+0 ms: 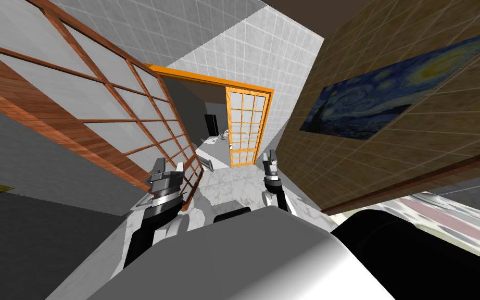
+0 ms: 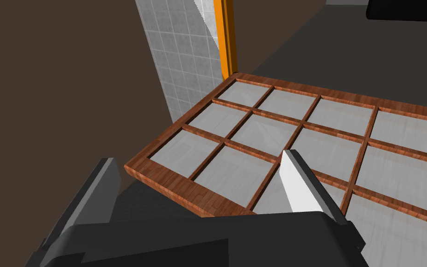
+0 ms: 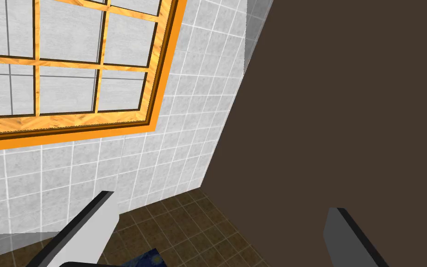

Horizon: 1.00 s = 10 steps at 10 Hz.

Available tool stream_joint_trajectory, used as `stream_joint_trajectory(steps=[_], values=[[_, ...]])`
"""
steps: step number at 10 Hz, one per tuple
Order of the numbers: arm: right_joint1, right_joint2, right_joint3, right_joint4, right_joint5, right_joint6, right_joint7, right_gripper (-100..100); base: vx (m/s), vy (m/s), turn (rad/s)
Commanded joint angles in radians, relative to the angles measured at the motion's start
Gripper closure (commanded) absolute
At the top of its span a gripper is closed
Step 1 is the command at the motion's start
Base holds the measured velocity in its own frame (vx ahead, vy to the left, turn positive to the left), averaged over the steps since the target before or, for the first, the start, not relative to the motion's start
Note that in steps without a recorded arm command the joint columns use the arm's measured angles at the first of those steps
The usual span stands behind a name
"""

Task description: Pull the door open

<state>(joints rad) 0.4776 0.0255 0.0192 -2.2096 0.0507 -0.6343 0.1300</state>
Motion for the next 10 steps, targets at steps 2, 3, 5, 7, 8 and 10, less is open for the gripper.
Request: stream_joint_trajectory(steps=[2, 3, 5, 7, 8, 10], values=[[-0.008, -0.016, -0.005, 0.036, -0.007, -0.004, 0.042, -100, 0.114, 0.028, 0.051], [-0.012, -0.022, -0.007, 0.051, -0.01, -0.006, 0.061, -100, 0.151, 0.008, 0.033], [-0.021, -0.036, -0.012, 0.09, -0.018, -0.01, 0.107, -100, 0.146, 0.015, 0.051], [-0.029, -0.047, -0.016, 0.124, -0.025, -0.014, 0.148, -100, 0.136, 0.018, 0.052], [-0.032, -0.051, -0.018, 0.137, -0.028, -0.016, 0.163, -100, 0.135, 0.018, 0.04], [-0.038, -0.058, -0.021, 0.165, -0.033, -0.019, 0.197, -100, 0.097, 0.025, 0.039]])
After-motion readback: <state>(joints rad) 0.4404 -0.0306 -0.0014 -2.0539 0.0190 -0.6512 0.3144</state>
